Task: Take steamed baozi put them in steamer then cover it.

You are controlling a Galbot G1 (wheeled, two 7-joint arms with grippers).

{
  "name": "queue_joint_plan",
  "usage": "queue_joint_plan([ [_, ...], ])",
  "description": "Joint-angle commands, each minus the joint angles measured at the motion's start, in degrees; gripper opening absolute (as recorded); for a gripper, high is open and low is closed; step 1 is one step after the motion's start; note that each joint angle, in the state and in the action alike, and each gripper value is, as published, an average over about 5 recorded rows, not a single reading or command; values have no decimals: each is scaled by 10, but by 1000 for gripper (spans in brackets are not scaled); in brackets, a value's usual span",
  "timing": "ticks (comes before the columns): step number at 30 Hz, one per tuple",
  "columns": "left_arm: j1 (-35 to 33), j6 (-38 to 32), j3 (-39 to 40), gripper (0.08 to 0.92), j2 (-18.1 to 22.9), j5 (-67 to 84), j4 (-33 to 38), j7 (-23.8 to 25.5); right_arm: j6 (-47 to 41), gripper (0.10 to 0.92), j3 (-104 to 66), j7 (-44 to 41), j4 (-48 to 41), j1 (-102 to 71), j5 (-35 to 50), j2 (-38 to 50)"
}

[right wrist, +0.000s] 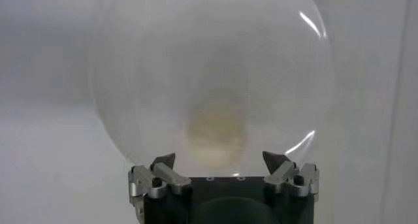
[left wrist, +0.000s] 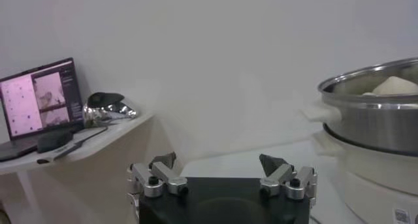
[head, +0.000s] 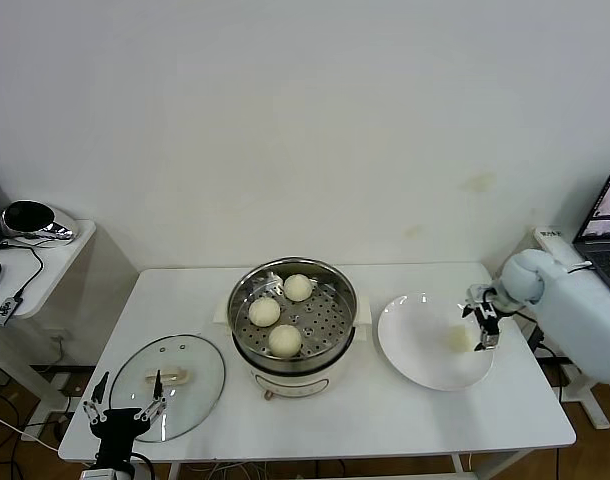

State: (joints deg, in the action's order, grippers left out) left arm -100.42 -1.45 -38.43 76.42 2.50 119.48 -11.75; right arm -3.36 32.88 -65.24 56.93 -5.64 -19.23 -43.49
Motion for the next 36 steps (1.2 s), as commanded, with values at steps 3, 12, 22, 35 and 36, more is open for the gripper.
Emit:
queue_joint_plan([
  [3, 0, 0, 0, 823, 2, 0, -2, 0, 6, 780, -35, 7, -72, -30, -35, -53],
  [12, -1, -2, 0, 823, 3, 0, -2, -1, 2, 680, -37, 11, -75, -33, -36, -59],
  [22, 0, -3, 1, 823, 3, 0, -2, -1, -11, 573, 3, 6, -20, 14, 2, -25],
  [35, 11, 1, 14, 823, 0, -2, -4, 1, -131, 578, 267, 19, 232, 329, 230, 73],
  [36, 12, 2, 15, 823, -1, -1, -5, 1, -142, 580, 297, 24, 246, 362, 252, 70],
])
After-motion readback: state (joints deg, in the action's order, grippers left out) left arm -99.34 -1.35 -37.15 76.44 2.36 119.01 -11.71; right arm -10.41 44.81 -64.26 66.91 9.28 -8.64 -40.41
